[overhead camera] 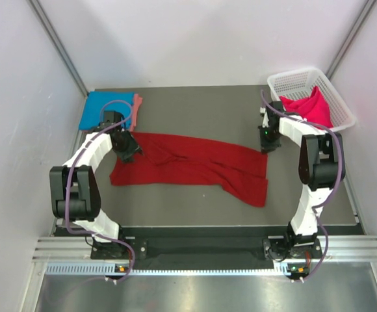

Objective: Fold and stack the t-shirts
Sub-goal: Fold the tshirt

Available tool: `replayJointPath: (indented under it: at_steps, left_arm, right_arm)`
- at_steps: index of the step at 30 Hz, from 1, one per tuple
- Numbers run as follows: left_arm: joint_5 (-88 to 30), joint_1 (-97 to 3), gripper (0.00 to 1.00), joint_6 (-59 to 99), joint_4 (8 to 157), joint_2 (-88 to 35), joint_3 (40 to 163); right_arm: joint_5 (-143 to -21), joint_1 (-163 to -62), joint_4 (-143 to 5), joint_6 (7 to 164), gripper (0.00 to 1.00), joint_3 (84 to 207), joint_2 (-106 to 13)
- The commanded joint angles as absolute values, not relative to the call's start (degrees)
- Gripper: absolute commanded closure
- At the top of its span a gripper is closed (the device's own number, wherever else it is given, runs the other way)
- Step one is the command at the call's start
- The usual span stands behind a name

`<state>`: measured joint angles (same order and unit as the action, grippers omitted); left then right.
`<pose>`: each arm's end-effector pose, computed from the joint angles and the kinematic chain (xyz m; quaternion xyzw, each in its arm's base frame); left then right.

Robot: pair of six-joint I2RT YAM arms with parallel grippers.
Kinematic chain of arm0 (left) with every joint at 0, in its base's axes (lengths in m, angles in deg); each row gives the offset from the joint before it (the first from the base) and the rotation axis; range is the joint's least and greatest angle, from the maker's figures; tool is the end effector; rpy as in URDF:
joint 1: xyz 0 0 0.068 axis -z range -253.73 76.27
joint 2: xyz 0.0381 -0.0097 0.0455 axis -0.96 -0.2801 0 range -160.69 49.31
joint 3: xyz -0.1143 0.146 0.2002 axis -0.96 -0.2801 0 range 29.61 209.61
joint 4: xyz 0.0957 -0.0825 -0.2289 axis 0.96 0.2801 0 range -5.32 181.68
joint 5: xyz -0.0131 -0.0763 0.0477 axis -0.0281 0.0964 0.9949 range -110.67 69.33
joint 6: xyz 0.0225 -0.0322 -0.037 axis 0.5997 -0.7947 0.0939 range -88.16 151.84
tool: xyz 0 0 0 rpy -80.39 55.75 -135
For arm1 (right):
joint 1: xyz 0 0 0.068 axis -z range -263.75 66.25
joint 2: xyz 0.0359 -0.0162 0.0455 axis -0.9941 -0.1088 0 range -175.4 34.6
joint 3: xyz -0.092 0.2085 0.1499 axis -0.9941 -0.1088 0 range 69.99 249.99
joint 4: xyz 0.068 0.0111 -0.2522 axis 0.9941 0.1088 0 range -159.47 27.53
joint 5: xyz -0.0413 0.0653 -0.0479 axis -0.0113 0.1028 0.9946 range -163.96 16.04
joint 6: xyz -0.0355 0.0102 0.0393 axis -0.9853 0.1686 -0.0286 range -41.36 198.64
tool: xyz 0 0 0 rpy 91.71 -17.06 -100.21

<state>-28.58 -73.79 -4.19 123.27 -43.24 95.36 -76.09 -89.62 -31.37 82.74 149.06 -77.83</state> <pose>0.3229 -0.0047 0.2210 -0.2879 0.9313 -0.1297 0.1815 0.3909 0.0415 0.1690 -0.0182 0.9866 0.0323 0.1588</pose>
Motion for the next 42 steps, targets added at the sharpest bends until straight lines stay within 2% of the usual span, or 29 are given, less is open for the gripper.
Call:
replayJointPath:
  at_steps: [1,2,13,17,23,25,26,30,31,33,38,42]
  left_arm:
    - [-28.23,-74.0,0.51,-4.37,122.21,-39.37,94.3]
    - [-28.15,-73.91,0.51,-4.46,122.29,-38.59,94.03]
    - [-21.91,-73.91,0.51,-7.36,124.84,-29.18,89.38]
    - [-18.75,-73.91,0.5,-9.47,127.82,-24.71,87.88]
    - [-17.16,-73.91,0.46,-14.3,130.12,-20.49,83.84]
    - [-17.86,-73.91,0.43,-16.75,128.89,-19.43,81.13]
    - [-18.38,-73.91,0.42,-17.46,127.76,-18.29,80.07]
    - [-20.41,-74.0,0.4,-21.59,121.43,-16.61,75.23]
    - [-20.41,-73.91,0.39,-23.6,119.07,-16.52,73.74]
    - [-20.41,-73.91,0.39,-25.2,116.25,-16.34,72.33]
    - [-17.78,-73.91,0.4,-28.19,109.31,-17.4,69.6]
    - [-16.2,-74.0,0.41,-30.21,105.25,-18.54,67.67]
  right_arm:
    - [-76.07,-89.11,-29.83,84.53,0.97,145.94,-73.35]
    - [-75.9,-89.03,-29.84,85.14,1.0,145.32,-72.73]
    - [-61.14,-84.19,-24.13,91.82,1.0,136.02,-61.3]
    - [-59.72,-78.93,-22.81,94.8,1.0,130.65,-55.6]
    - [-63.49,-76.9,-24.38,96.66,0.99,120.98,-45.94]
    - [-63.94,-76.9,-25.52,96.4,0.92,120.44,-43.73]
    - [-64.64,-76.98,-25.79,95.53,0.72,121.23,-42.5]
    - [-66.3,-79.96,-28.95,93.94,0.4,127.81,-40.73]
    - [-66.75,-81.1,-30.52,93.15,0.36,130.7,-40.99]
    - [-67.1,-86.36,-34.39,91.13,0.3,134.22,-43.7]
    - [-74.39,-98.22,-46.86,85.77,0.3,146.62,-53.62]
    - [-84.31,-103.26,-55.57,85.76,0.3,158.54,-63.12]
